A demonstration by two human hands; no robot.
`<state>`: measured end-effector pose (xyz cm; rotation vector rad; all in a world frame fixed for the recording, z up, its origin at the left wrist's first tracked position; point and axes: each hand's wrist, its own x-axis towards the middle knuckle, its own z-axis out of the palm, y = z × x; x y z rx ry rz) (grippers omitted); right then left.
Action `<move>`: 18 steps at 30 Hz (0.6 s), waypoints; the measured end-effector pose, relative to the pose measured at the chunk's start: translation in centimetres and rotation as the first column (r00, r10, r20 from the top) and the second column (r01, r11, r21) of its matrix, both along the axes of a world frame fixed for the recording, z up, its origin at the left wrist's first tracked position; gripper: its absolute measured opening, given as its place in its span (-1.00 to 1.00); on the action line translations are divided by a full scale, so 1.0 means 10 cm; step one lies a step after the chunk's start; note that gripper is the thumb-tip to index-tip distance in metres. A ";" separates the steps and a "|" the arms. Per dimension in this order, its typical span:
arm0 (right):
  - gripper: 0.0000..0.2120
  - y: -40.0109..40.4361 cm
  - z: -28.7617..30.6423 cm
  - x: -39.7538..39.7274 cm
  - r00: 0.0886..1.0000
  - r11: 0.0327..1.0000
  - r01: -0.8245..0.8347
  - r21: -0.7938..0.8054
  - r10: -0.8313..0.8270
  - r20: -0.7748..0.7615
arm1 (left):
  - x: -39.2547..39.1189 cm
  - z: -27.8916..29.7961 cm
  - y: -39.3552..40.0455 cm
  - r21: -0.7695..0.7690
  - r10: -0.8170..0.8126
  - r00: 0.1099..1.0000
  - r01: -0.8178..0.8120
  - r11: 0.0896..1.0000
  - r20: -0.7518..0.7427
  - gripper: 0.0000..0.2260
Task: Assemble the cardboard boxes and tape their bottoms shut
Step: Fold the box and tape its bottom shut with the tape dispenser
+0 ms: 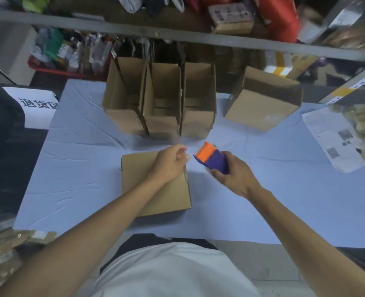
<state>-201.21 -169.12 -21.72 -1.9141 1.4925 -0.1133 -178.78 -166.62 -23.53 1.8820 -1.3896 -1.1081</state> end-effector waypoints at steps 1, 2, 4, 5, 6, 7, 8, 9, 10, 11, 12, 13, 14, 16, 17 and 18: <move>-0.58 0.01 0.05 0.02 1.000 1.000 -0.003 0.007 0.003 0.008 | -0.01 0.03 0.02 0.065 0.058 0.992 -0.051 0.997 -0.109 -0.79; -0.55 0.01 0.10 0.03 1.000 1.000 -0.014 0.002 0.014 0.005 | -0.01 0.07 0.03 0.135 0.122 0.964 -0.092 0.987 -0.235 -0.81; -0.54 -0.02 0.13 0.06 0.995 0.994 -0.095 -0.052 0.092 -0.044 | -0.02 0.13 0.05 0.288 0.253 0.841 -0.122 0.950 -0.479 -0.80; -0.55 -0.03 0.14 0.08 0.987 0.986 -0.150 -0.078 0.145 -0.070 | -0.01 0.16 0.05 0.341 0.299 0.780 -0.118 0.933 -0.550 -0.80; -0.55 -0.05 0.15 0.09 0.979 0.976 -0.197 -0.093 0.189 -0.081 | 0.01 0.16 0.06 0.364 0.322 0.745 -0.114 0.924 -0.585 -0.82; -0.54 -0.07 0.15 0.10 0.971 0.968 -0.231 -0.097 0.223 -0.079 | 0.03 0.16 0.07 0.367 0.328 0.728 -0.112 0.923 -0.602 -0.85; -0.53 -0.09 0.15 0.10 0.966 0.963 -0.253 -0.092 0.247 -0.072 | 0.04 0.15 0.08 0.361 0.327 0.722 -0.114 0.925 -0.610 -0.89; -0.51 -0.11 0.14 0.10 0.962 0.958 -0.272 -0.088 0.267 -0.061 | 0.06 0.14 0.09 0.355 0.328 0.722 -0.121 0.927 -0.609 -0.92; -0.50 -0.13 0.14 0.09 0.958 0.954 -0.288 -0.090 0.284 -0.047 | 0.08 0.14 0.09 0.349 0.327 0.729 -0.128 0.928 -0.602 -0.92; -0.49 -0.15 0.13 0.09 0.954 0.949 -0.300 -0.097 0.299 -0.032 | 0.09 0.13 0.09 0.345 0.326 0.738 -0.134 0.929 -0.591 -0.91; -0.48 -0.16 0.13 0.08 0.951 0.945 -0.309 -0.106 0.309 -0.019 | 0.10 0.12 0.10 0.343 0.325 0.747 -0.138 0.929 -0.580 -0.89; -0.48 -0.18 0.13 0.08 0.949 0.943 -0.314 -0.115 0.315 -0.006 | 0.10 0.12 0.10 0.342 0.325 0.758 -0.142 0.929 -0.565 -0.88; -0.48 -0.19 0.12 0.08 0.947 0.941 -0.318 -0.119 0.321 0.005 | 0.09 0.12 0.10 0.342 0.327 0.773 -0.152 0.927 -0.544 -0.88; -0.47 -0.22 0.11 0.08 0.940 0.934 -0.337 -0.115 0.340 0.006 | 0.07 0.11 0.10 0.334 0.328 0.818 -0.179 0.926 -0.472 -0.86; -0.48 -0.23 0.11 0.08 0.936 0.930 -0.351 -0.112 0.353 -0.001 | 0.05 0.10 0.09 0.320 0.318 0.848 -0.188 0.929 -0.424 -0.85; -0.48 -0.24 0.10 0.09 0.930 0.924 -0.367 -0.109 0.368 -0.011 | 0.03 0.10 0.09 0.302 0.300 0.878 -0.191 0.934 -0.372 -0.85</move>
